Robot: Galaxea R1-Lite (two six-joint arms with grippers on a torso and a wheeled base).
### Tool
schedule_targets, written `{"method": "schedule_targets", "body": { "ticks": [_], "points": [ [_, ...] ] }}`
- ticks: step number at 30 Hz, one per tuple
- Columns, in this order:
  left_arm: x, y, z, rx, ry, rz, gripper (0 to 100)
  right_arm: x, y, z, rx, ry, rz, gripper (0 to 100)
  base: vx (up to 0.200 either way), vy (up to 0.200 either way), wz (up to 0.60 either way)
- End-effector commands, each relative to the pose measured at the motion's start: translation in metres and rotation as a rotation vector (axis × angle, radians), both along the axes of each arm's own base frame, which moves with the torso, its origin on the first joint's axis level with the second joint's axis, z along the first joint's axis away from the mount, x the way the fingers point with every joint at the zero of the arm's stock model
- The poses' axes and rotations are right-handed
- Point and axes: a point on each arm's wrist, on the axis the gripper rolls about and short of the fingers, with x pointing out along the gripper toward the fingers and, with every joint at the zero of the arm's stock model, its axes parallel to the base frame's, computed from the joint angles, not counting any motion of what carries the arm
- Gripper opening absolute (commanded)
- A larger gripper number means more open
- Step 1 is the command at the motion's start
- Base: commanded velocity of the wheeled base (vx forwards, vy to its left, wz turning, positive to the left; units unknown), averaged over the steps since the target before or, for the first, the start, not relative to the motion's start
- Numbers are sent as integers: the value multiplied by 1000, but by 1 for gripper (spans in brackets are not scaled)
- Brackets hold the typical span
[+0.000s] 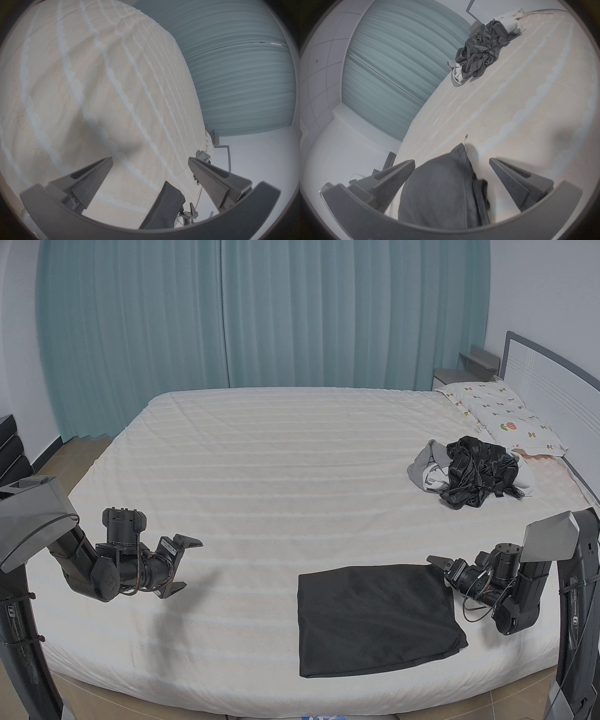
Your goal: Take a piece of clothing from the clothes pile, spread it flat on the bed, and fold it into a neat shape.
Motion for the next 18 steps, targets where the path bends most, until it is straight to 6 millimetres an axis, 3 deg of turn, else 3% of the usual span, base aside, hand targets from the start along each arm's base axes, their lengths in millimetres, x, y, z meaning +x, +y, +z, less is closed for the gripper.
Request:
{"method": "schedule_targets", "body": {
  "ticks": [1, 18],
  "points": [
    [0, 0, 0, 0, 1, 0, 100, 1, 5, -3, 8, 1, 7, 0, 0, 0, 0],
    [0, 0, 0, 0, 2, 0, 100, 4, -3, -1, 18, -6, -45, 0, 0, 0, 0]
  ]
}}
